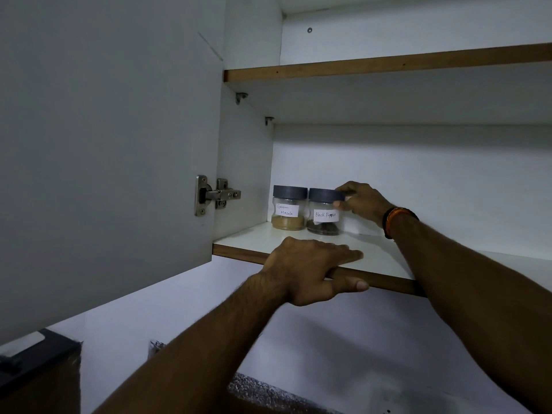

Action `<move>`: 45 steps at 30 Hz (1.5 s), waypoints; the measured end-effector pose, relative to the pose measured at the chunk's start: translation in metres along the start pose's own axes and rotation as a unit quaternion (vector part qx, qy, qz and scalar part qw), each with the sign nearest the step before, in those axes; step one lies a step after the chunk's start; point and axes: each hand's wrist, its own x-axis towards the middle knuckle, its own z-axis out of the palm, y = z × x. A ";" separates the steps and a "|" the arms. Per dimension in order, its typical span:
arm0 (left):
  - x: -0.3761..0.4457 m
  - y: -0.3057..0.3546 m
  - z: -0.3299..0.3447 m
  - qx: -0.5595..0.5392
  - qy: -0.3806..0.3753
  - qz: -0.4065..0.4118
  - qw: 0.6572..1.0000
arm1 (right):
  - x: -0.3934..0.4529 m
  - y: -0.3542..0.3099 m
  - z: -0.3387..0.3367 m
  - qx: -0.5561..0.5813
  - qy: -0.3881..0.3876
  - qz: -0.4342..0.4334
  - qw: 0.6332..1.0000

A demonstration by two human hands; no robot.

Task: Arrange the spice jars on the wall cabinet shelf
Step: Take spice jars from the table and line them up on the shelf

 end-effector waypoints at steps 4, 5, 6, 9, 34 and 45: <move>0.000 -0.001 0.001 0.001 0.004 0.001 1.000 | -0.002 0.001 -0.001 0.001 0.000 -0.010 1.000; 0.000 -0.001 0.001 -0.001 0.005 0.002 1.000 | -0.002 0.001 0.000 0.006 0.000 -0.009 1.000; 0.000 -0.001 0.002 -0.002 0.005 0.001 1.000 | -0.002 0.001 0.000 0.011 0.000 -0.008 1.000; 0.001 -0.003 0.002 0.000 0.000 -0.002 1.000 | -0.003 0.002 0.001 0.022 0.000 0.002 1.000; -0.027 0.066 0.029 0.005 0.093 -0.107 0.990 | -0.310 -0.013 -0.017 -0.048 0.206 -0.087 0.973; -0.151 0.182 0.178 -0.296 -0.006 -0.038 0.954 | -0.447 0.057 0.065 0.009 0.042 0.133 0.990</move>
